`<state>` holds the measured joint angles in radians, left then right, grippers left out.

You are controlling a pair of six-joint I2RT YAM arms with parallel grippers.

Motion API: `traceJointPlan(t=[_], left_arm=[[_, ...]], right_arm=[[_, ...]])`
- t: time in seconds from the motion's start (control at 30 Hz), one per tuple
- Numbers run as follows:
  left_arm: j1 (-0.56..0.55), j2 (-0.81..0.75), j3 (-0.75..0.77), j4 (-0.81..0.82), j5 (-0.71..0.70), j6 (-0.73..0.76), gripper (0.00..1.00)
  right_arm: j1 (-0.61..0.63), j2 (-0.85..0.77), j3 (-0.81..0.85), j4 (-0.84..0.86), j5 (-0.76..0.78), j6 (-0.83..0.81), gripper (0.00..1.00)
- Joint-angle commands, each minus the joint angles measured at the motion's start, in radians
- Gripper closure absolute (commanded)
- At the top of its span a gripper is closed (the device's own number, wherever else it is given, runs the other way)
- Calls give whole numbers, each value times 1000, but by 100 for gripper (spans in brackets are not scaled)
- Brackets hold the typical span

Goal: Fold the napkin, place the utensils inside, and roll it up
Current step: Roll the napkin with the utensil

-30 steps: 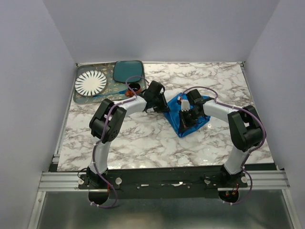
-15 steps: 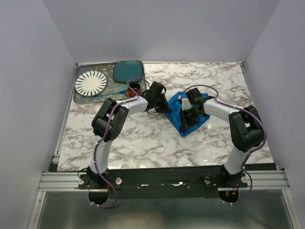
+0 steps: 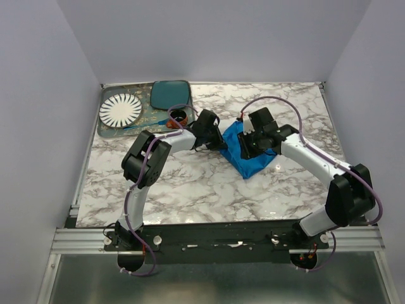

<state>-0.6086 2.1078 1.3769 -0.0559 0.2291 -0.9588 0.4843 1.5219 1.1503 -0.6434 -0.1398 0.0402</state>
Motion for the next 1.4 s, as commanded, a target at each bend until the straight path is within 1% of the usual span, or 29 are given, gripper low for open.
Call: traceJointPlan(t=[0.0,0.03,0.07,0.23,0.37,0.57,0.77,0.9,0.97,1.0,1.1,1.37], left_arm=[[0,47,-50,-73,-45,23,80],[0,50,-52,-73,-45,23,80],[0,50,-53,-73,-45,22,80],[4,52,-64,-71,-42,22,81],[7,57,-65,-70,-34,20,81],[9,66,-70,-67,-22,17,82],[12,69,-70,-68,-17,18,82],[10,66,-72,-67,-14,20,82],[12,69,-73,-64,-11,17,82],[12,70,-73,-65,-10,15,82],[10,72,-75,-61,-8,15,82],[12,75,-75,-56,-2,14,82]], right_arm=[[134,-22,-81,149,230,-92,57],[186,-20,-84,159,250,-117,57],[206,-17,-87,169,290,-120,57],[278,37,-96,197,355,-154,57],[307,80,-107,212,393,-178,57],[336,148,-104,218,454,-220,57],[372,230,-89,229,563,-255,55],[392,279,-84,237,681,-252,54],[402,296,-86,240,709,-257,54],[407,302,-89,243,765,-257,54],[412,317,-95,254,818,-257,53],[424,345,-89,277,882,-264,49]])
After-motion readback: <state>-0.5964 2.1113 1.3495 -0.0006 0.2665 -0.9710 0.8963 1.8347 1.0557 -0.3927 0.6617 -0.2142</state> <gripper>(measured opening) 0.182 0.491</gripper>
